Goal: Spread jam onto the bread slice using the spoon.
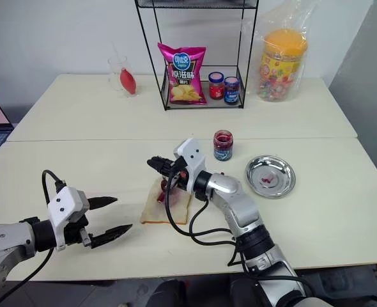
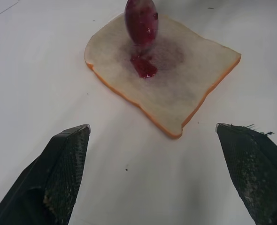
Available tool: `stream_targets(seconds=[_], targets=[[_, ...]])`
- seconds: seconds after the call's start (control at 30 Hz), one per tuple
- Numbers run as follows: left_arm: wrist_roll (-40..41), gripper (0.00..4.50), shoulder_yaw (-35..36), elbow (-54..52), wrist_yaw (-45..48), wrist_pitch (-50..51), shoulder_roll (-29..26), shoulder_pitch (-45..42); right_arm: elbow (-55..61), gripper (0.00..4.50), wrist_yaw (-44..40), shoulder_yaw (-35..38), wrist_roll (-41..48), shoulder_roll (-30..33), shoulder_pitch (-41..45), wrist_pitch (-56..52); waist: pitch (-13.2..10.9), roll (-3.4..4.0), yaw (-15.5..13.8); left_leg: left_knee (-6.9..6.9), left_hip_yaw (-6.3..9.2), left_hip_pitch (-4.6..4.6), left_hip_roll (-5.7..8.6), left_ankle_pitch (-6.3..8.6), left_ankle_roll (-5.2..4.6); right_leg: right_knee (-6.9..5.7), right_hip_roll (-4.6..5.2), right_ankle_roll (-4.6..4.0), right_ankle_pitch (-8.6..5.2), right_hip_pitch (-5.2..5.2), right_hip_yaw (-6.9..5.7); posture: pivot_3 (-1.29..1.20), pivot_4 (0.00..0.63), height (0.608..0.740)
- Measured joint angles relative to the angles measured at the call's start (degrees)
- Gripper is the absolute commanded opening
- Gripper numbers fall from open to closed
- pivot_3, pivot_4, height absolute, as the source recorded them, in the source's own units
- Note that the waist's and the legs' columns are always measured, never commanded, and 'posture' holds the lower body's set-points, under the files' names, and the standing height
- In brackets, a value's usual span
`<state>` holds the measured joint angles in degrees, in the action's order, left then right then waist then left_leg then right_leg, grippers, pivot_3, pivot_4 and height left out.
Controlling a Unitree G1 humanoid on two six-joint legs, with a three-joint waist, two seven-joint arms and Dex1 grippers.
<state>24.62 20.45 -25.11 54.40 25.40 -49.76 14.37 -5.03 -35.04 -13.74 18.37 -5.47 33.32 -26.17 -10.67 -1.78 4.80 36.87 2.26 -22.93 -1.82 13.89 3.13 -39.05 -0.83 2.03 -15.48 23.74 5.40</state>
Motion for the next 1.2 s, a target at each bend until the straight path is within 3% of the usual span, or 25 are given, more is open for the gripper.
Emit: stream_targets(seconds=[0.23,0.63,0.97,1.2], targets=[[0.1,4.50,0.3,1.4,0.3,-2.2,0.7,0.7,0.0,0.00,5.7,7.8,11.7,-2.4,0.0,-18.4,0.0,0.00,0.0,0.00,-0.02,0.00,0.02,0.00,0.00,0.02,0.00,0.00,-0.01,0.00,0.00,0.00,0.150,0.740],[0.1,4.50,0.3,3.9,1.3,-4.3,1.1,0.7,-16.8,0.00,11.5,14.8,19.3,-2.4,3.5,-17.0,0.0,-0.01,0.1,0.05,-0.05,0.04,0.04,0.00,-0.01,0.02,-0.01,0.28,-0.07,-0.06,0.04,0.00,0.150,0.740],[0.4,4.50,0.3,3.2,1.3,-3.2,1.0,0.7,-13.4,0.00,16.1,15.8,27.6,-2.4,4.0,-25.0,0.0,0.01,0.2,-0.05,-0.06,-0.02,0.00,0.00,-0.02,0.06,-0.02,0.22,-0.07,0.02,0.04,0.00,0.150,0.740],[0.9,4.50,0.3,2.0,1.1,-1.7,1.0,0.5,-19.6,0.00,16.8,14.2,25.4,-2.4,5.8,-17.3,0.0,0.01,0.3,-0.03,-0.09,0.01,0.01,0.00,-0.02,0.05,-0.03,0.25,-0.09,0.01,0.07,0.00,0.150,0.740]])
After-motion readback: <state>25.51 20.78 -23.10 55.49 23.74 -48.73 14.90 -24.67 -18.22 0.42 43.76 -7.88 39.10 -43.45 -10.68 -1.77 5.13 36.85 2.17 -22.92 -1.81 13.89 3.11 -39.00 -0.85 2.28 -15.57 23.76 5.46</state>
